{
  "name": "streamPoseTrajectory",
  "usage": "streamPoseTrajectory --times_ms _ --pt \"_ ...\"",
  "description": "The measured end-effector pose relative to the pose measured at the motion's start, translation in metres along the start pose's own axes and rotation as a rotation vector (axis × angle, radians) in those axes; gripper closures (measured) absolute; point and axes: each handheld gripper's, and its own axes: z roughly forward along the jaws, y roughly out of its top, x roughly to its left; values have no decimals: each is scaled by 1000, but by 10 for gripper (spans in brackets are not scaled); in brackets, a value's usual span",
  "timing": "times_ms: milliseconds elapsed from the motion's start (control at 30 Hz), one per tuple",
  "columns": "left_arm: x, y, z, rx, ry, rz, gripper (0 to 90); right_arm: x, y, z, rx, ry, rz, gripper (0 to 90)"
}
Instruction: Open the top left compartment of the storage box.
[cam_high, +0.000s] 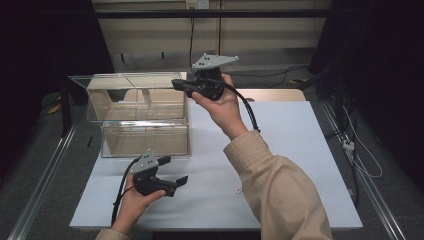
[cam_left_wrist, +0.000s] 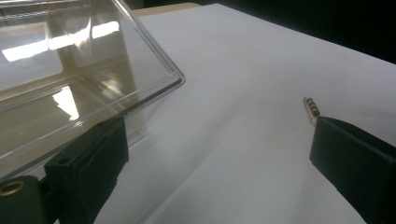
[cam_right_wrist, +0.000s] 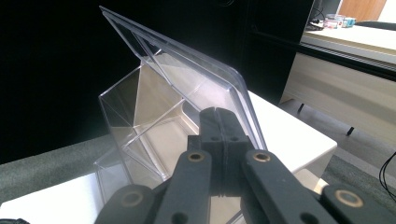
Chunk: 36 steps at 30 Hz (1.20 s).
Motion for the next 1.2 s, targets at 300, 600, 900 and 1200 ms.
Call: streamPoseTrajectory --times_ms 300,600,900,1200 --pt "-7 4 15 35 -15 22 56 2 1 0 1 -3 -8 900" --pt "-20 8 37 61 -51 17 69 3 1 0 -5 -5 -5 900" --pt "-38 11 68 112 -94 13 118 4 2 -1 -7 -6 -6 900" --pt "-55 12 95 158 -140 36 142 5 3 -2 -13 -8 -5 900"
